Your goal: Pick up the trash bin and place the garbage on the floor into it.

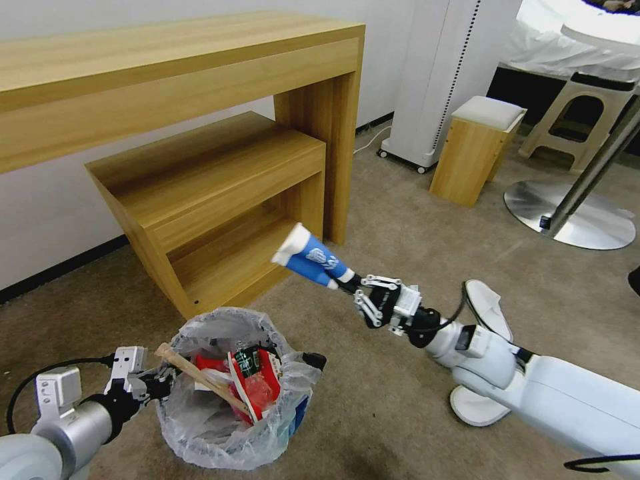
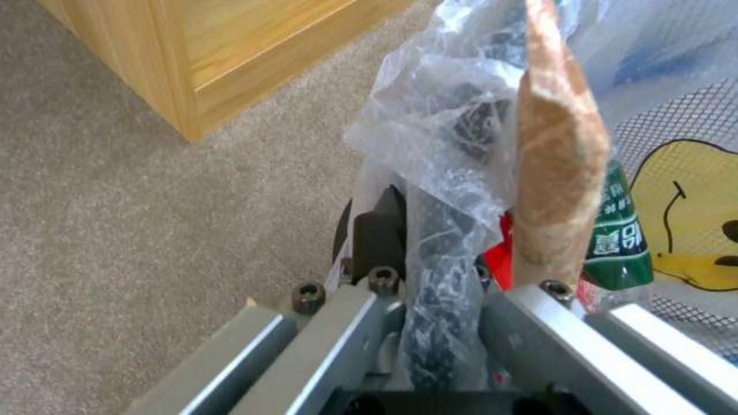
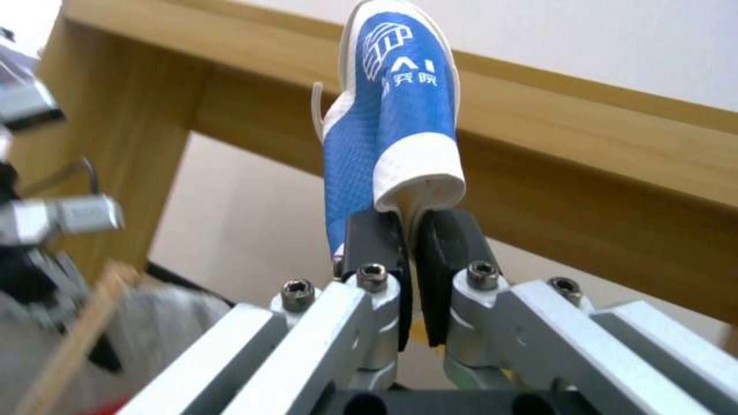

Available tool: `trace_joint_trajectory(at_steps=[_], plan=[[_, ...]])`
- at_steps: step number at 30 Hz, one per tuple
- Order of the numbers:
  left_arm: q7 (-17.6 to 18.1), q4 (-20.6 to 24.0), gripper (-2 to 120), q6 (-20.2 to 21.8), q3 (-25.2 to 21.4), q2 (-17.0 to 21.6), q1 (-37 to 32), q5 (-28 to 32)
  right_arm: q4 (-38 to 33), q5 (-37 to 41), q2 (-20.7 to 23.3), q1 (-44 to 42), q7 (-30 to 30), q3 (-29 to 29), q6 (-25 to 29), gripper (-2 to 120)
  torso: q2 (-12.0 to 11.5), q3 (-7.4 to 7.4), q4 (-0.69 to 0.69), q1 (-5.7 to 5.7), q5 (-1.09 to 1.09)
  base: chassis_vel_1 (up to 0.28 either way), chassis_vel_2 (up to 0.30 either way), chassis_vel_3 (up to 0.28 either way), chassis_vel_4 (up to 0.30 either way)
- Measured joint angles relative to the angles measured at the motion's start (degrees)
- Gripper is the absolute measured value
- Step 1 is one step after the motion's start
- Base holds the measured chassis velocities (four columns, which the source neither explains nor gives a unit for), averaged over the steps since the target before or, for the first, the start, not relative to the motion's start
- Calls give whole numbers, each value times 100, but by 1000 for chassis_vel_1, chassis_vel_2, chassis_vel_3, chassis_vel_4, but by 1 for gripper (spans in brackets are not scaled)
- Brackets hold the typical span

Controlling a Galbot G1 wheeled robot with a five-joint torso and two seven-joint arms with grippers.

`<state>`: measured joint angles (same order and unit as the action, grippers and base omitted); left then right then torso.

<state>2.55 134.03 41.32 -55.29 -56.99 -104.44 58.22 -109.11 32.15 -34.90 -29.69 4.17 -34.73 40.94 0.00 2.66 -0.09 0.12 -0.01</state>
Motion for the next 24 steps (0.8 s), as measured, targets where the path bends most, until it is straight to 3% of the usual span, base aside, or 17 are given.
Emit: trace_joint_trajectory(at_steps=[12, 24], plan=[[-19, -73, 0, -4, 42, -83, 139, -36, 74, 264, -889, 1403, -206, -1396, -128, 3, 0, 0, 1, 0, 0, 0, 0, 0, 0], [-19, -70, 0, -6, 27, -121, 194, -8, 219, 335, -1250, 1833, -209, -1951, -131, 3, 0, 0, -1, 0, 0, 0, 0, 0, 0]])
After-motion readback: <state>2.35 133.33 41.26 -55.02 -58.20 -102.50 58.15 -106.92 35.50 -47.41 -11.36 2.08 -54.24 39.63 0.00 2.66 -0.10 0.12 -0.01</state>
